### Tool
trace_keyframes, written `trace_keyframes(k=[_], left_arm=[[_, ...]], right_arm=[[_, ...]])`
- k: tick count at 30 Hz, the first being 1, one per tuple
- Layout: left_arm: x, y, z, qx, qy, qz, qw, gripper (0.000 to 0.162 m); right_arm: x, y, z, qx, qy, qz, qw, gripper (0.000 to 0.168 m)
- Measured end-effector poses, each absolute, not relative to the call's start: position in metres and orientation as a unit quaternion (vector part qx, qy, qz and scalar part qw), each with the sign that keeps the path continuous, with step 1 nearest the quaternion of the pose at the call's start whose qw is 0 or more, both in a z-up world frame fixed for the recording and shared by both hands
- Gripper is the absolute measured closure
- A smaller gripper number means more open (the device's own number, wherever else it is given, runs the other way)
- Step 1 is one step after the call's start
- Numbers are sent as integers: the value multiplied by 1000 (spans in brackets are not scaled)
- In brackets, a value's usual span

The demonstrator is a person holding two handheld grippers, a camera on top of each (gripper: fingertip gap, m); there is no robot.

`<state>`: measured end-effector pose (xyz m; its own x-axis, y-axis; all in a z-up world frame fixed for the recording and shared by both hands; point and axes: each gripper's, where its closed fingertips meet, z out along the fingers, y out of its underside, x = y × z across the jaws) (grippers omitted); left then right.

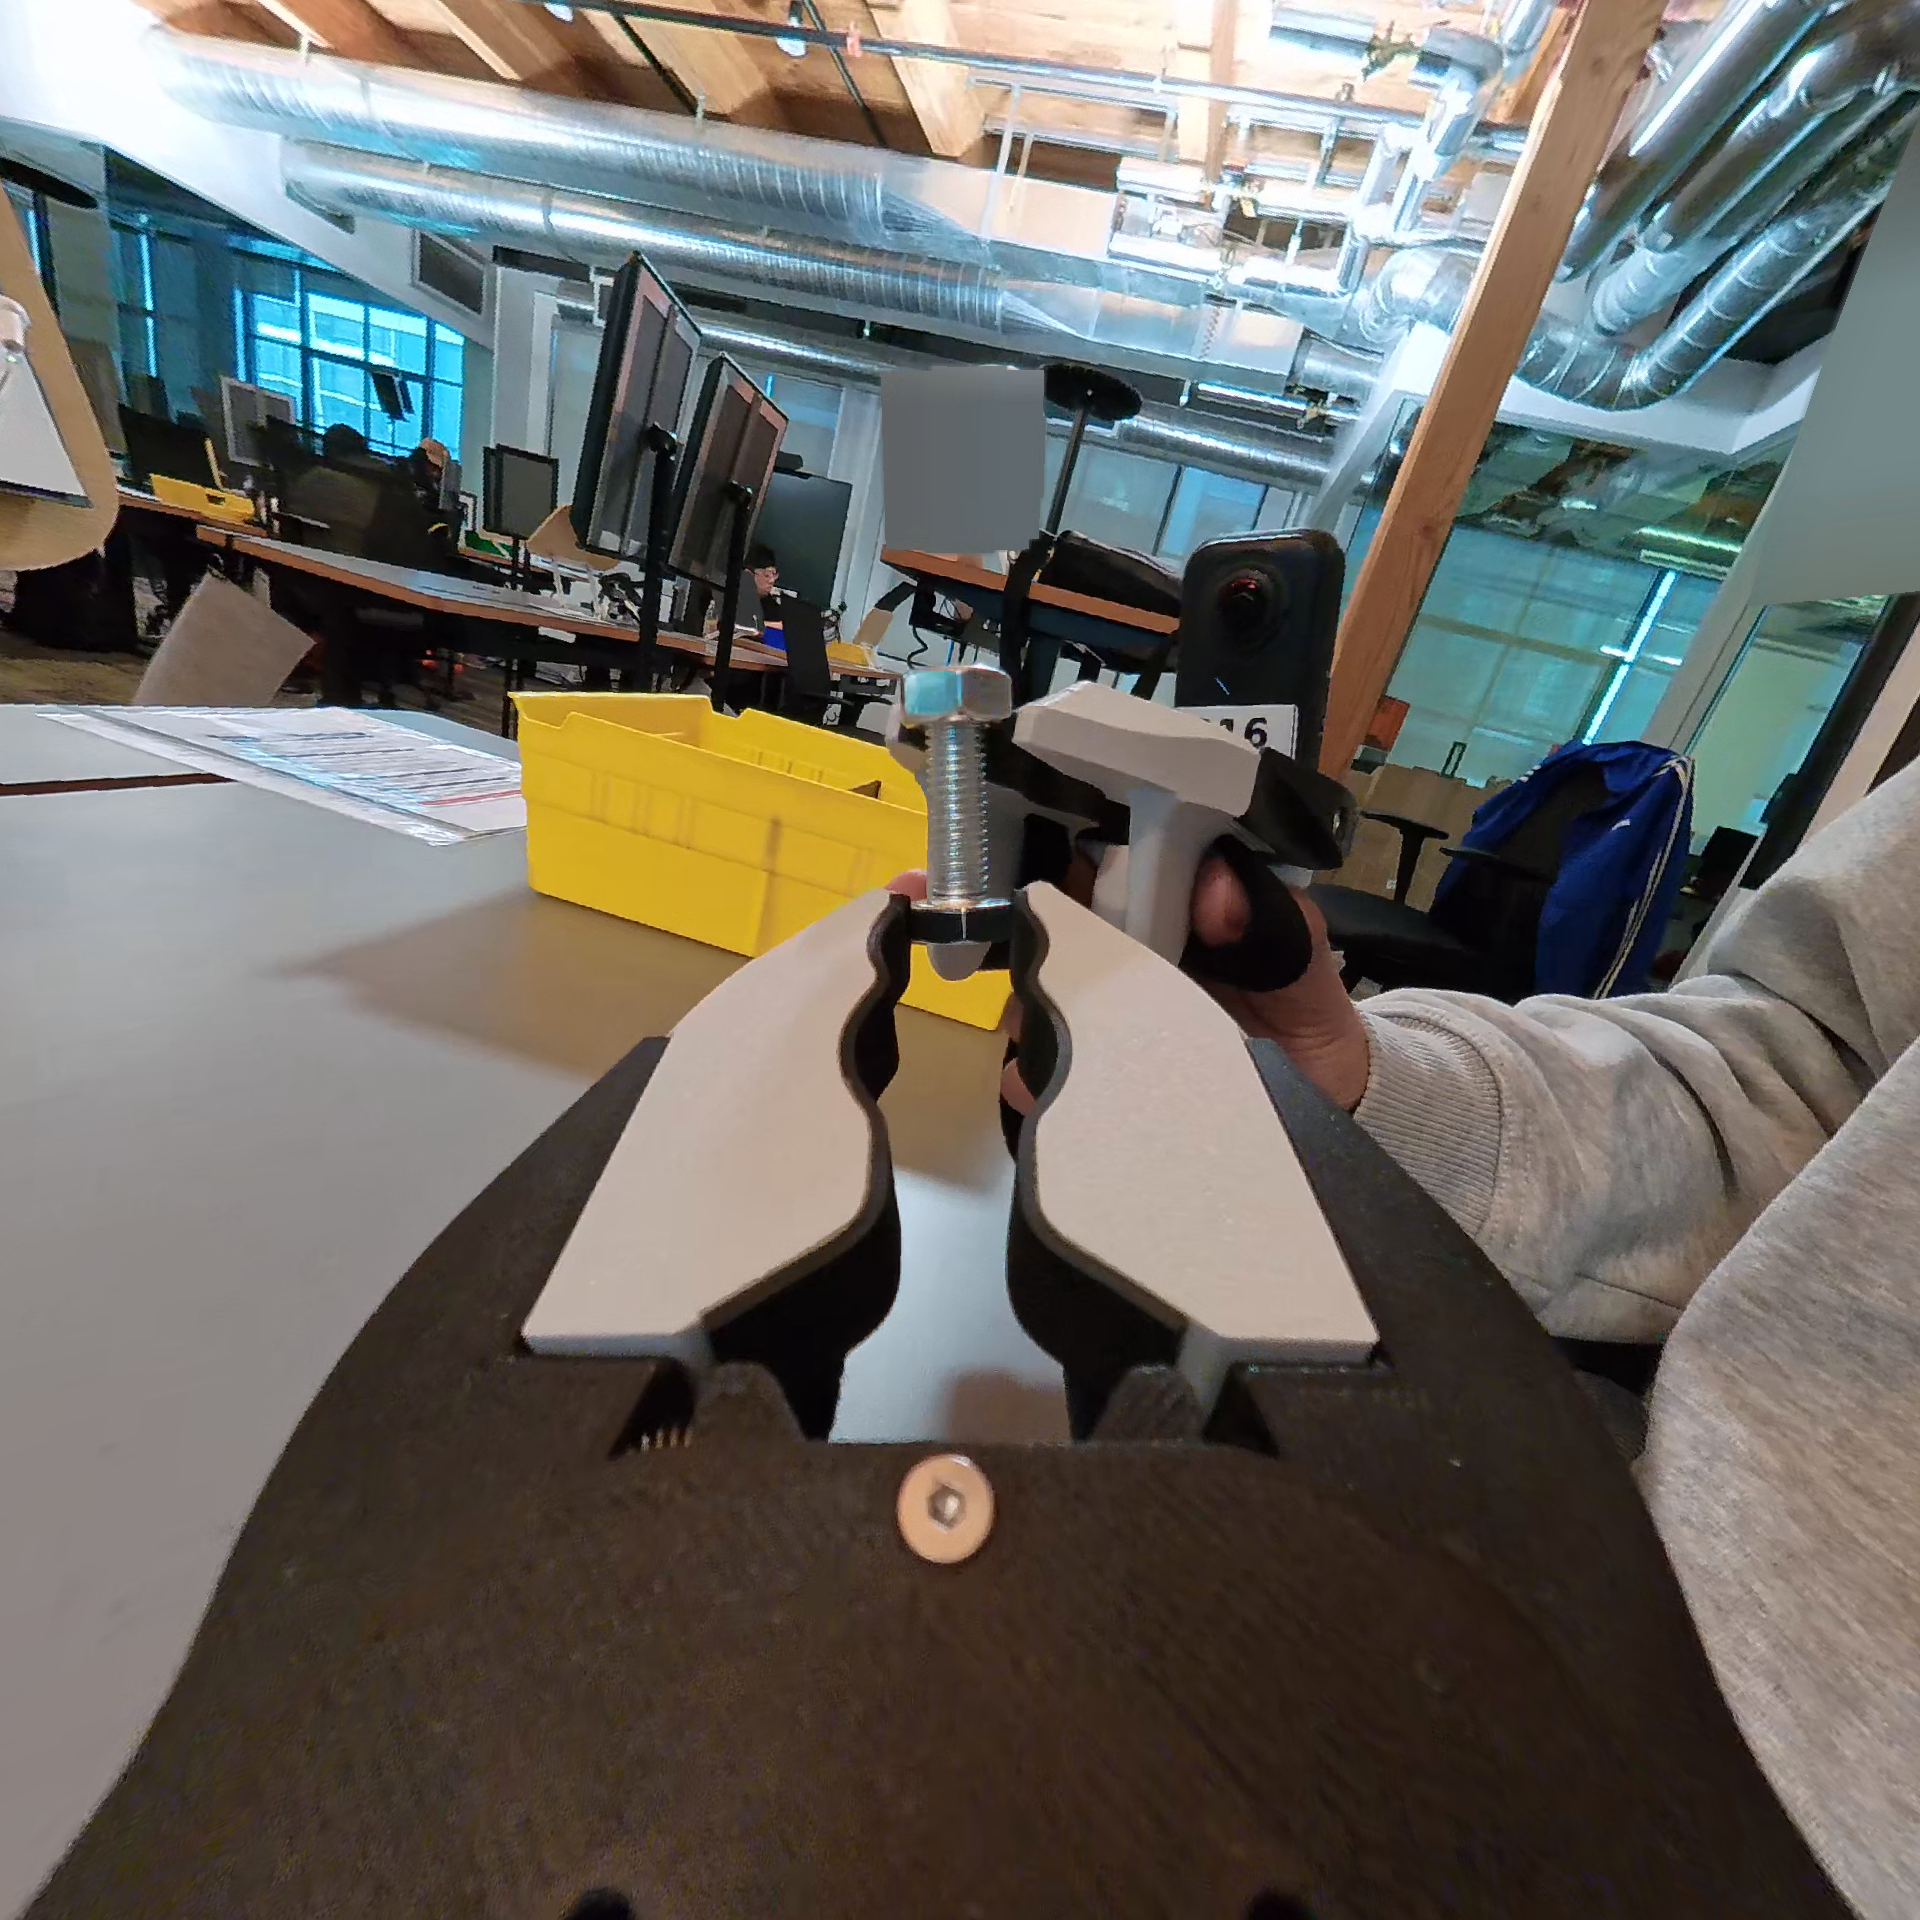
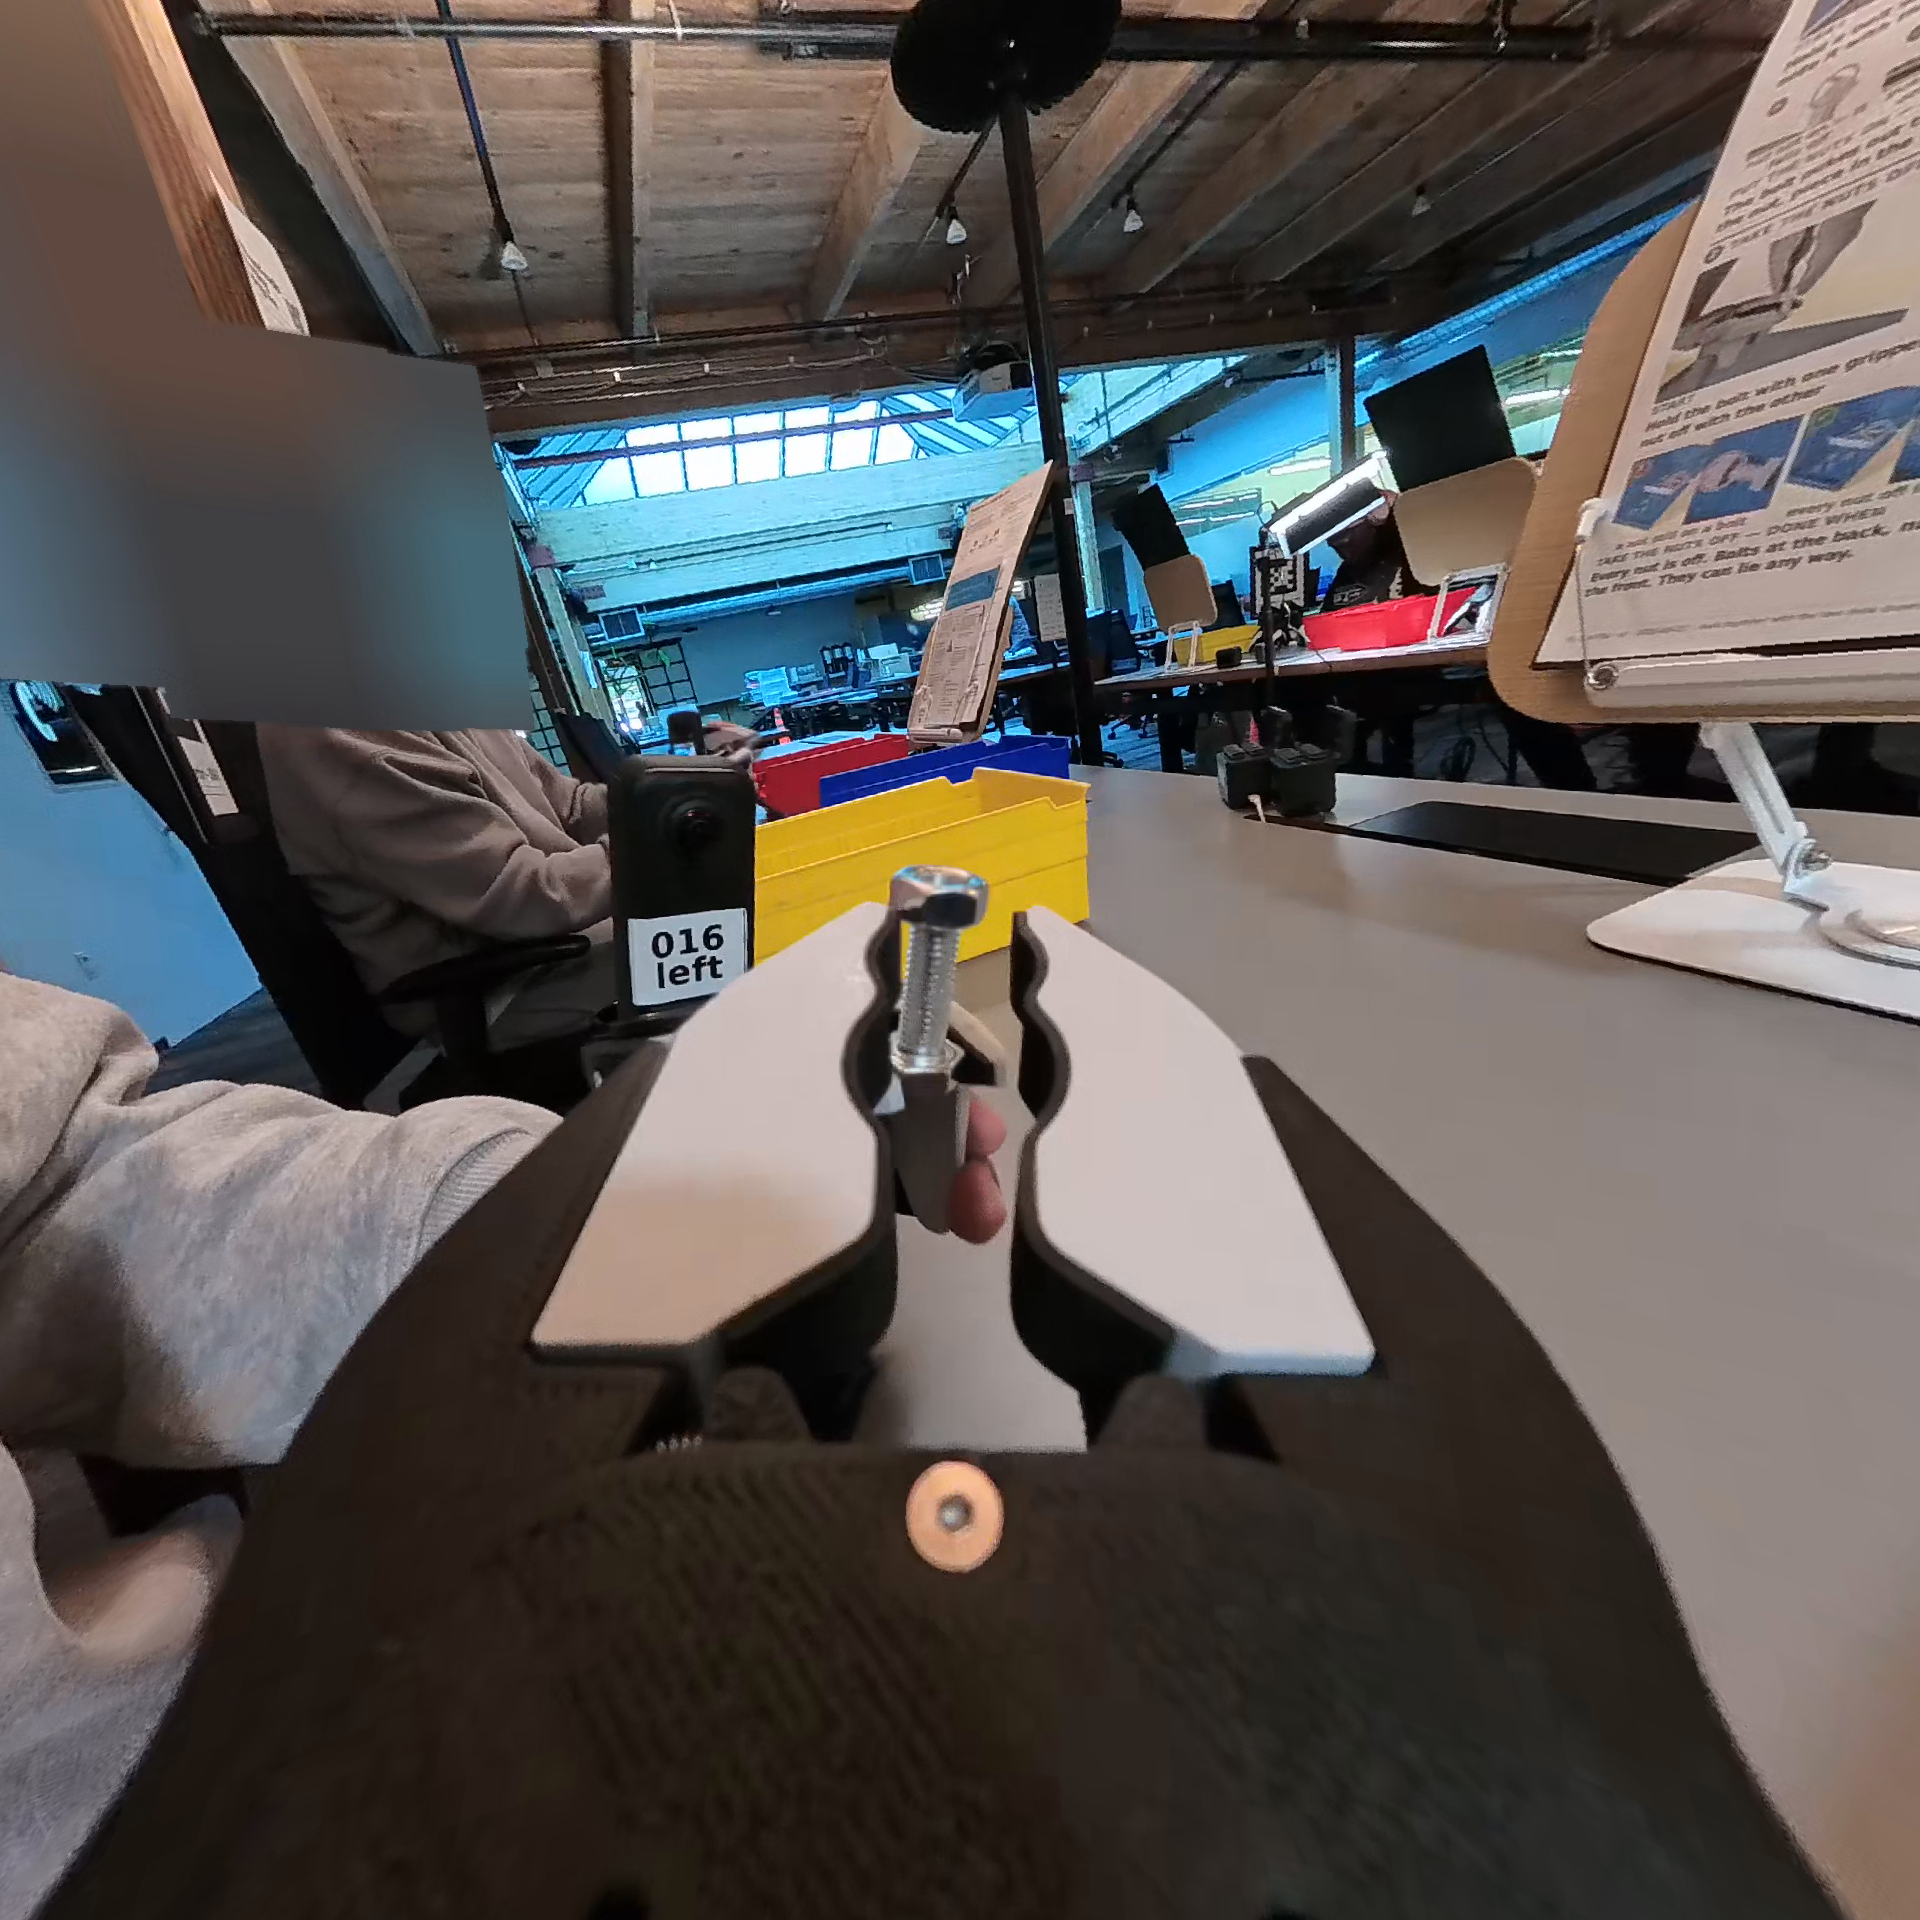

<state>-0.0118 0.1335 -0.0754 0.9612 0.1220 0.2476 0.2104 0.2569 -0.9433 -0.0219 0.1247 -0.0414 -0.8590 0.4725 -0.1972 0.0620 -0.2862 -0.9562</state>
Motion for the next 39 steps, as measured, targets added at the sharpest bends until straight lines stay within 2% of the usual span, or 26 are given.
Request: trace_keyframes(k=[3,11,20,34,39], left_arm=[[-12,132,-72,-601,-138,-33,787,142],[-13,133,-74,-605,-140,-28,783,142],[-20,130,-76,-607,-155,-7,780,142],[-14,140,-86,-645,-120,42,754,142],[-10,142,-87,-652,-111,48,749,142]], right_arm=[[-26,128,-44,-241,-585,760,146,154],[-22,129,-36,-227,-573,773,150,147],[-17,126,-35,-214,-581,765,178,155],[-21,113,-44,-207,-605,746,187,143],[-22,111,-47,-206,-616,737,189,150]])
